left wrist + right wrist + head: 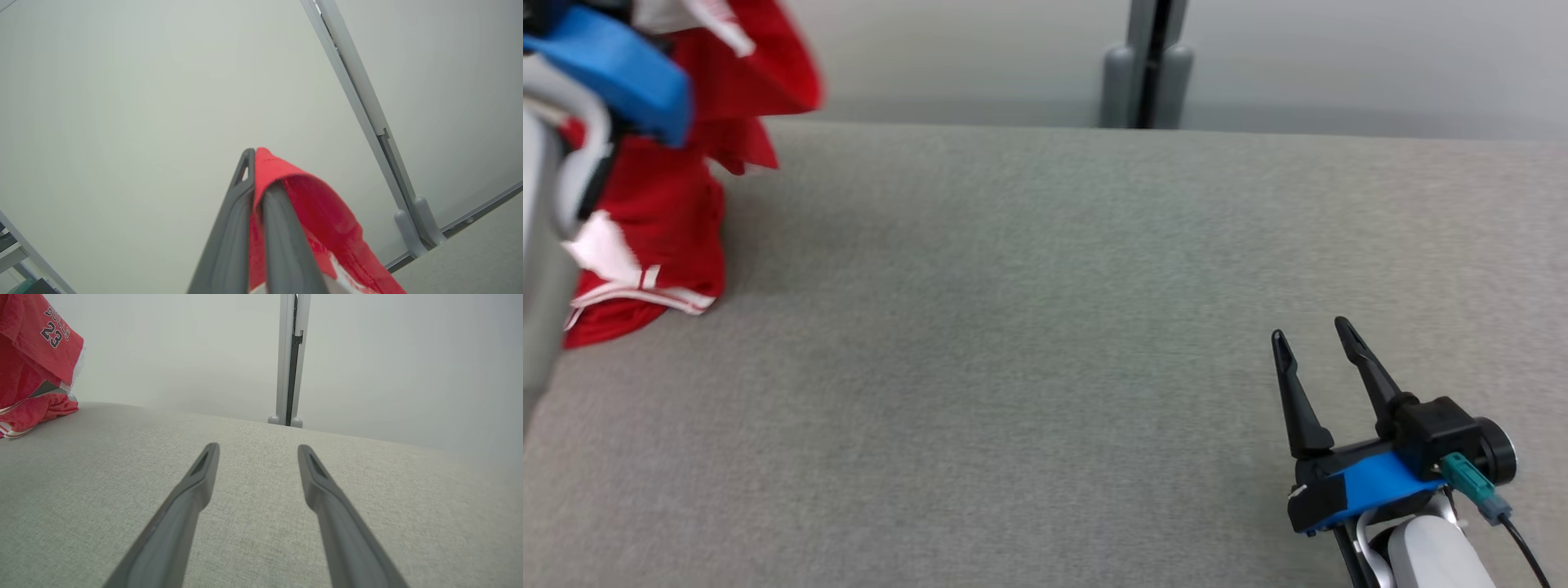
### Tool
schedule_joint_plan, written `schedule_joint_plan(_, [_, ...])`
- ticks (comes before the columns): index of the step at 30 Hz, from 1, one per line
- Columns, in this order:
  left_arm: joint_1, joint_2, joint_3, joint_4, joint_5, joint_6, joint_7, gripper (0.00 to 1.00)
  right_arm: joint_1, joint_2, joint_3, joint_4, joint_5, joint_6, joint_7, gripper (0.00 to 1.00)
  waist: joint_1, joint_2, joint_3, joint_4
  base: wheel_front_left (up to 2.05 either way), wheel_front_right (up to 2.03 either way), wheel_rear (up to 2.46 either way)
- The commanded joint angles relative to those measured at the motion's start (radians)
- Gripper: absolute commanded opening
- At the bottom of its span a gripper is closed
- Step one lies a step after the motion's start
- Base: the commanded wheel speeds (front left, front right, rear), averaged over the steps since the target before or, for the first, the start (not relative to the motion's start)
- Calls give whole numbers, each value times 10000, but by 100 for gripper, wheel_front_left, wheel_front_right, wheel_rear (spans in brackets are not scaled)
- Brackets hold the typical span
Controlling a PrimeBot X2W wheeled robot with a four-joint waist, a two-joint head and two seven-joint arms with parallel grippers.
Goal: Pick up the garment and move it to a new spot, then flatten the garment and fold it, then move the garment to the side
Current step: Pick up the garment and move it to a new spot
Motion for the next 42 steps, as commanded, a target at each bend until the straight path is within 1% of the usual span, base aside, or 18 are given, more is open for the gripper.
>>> schedule_joint_plan(1, [-213,-259,-239,-674,-313,-6,288,0,175,-35,-64,55,101,-2,-7,100,2,0,-558,-605,0,0,0])
schedule_joint_plan(4, [-296,-773,-448,-1782,-933,-7,708,0,173,-36,-215,63,218,-2,-7,100,2,0,-605,-891,0,0,0])
schedule_joint_plan(7, [-221,-1272,-473,-2537,-1483,-6,905,0,122,-33,-420,40,278,-2,-7,100,2,0,-495,-1114,0,0,0])
schedule_joint_plan(9, [162,-1576,-465,-2774,-1791,70,907,0,69,-31,-579,23,308,-2,-7,100,2,0,-374,-1237,0,0,0])
schedule_joint_plan(12, [989,-1841,-657,-2640,-2046,249,837,0,-20,-33,-838,-11,297,-2,-7,100,2,0,-168,-1392,0,0,0])
schedule_joint_plan(15, [2055,-2157,-699,-1993,-2517,393,535,0,-96,-35,-1060,-52,324,-2,-7,100,2,0,113,-1538,0,0,0])
schedule_joint_plan(18, [3222,-2322,-603,-793,-2901,579,82,0,-227,-33,-1200,-113,342,-2,-7,100,2,0,414,-1698,0,0,0])
schedule_joint_plan(21, [3954,-2473,-525,518,-3152,673,-387,0,-330,-35,-1278,-166,357,-2,-7,100,2,0,709,-1825,0,0,0])
schedule_joint_plan(23, [4287,-2508,-446,1331,-3228,690,-638,0,-396,-33,-1309,-188,350,-2,-7,100,2,0,863,-1881,0,0,0])
schedule_joint_plan(25, [4438,-2498,-643,1981,-2965,715,-825,0,-445,-33,-1349,-210,332,-2,-7,100,2,0,967,-1885,0,0,0])
schedule_joint_plan(28, [4475,-2646,-633,2604,-2948,683,-1066,0,-429,-33,-1389,-173,271,-2,-7,100,2,0,1035,-1835,0,0,0])
schedule_joint_plan(30, [4393,-2673,-575,2846,-2856,645,-1180,47,-402,-35,-1404,-143,222,-2,-7,100,2,0,1031,-1779,0,0,0])
schedule_joint_plan(31, [4354,-2707,-525,2907,-2826,632,-1204,88,-380,-33,-1402,-126,201,-2,-7,100,2,0,1007,-1749,0,0,0])
schedule_joint_plan(32, [4328,-2752,-452,2923,-2791,628,-1238,100,-352,-33,-1403,-112,172,-2,-7,100,2,0,975,-1724,0,0,0])
schedule_joint_plan(35, [4283,-2797,-272,2748,-2708,626,-1263,100,-304,-35,-1392,-76,133,-2,-7,100,2,0,893,-1672,0,0,0])
schedule_joint_plan(42, [5114,-2820,710,1127,-1999,692,-1262,100,-107,-33,-1385,-14,-57,-2,-7,100,2,0,423,-1402,0,0,0])
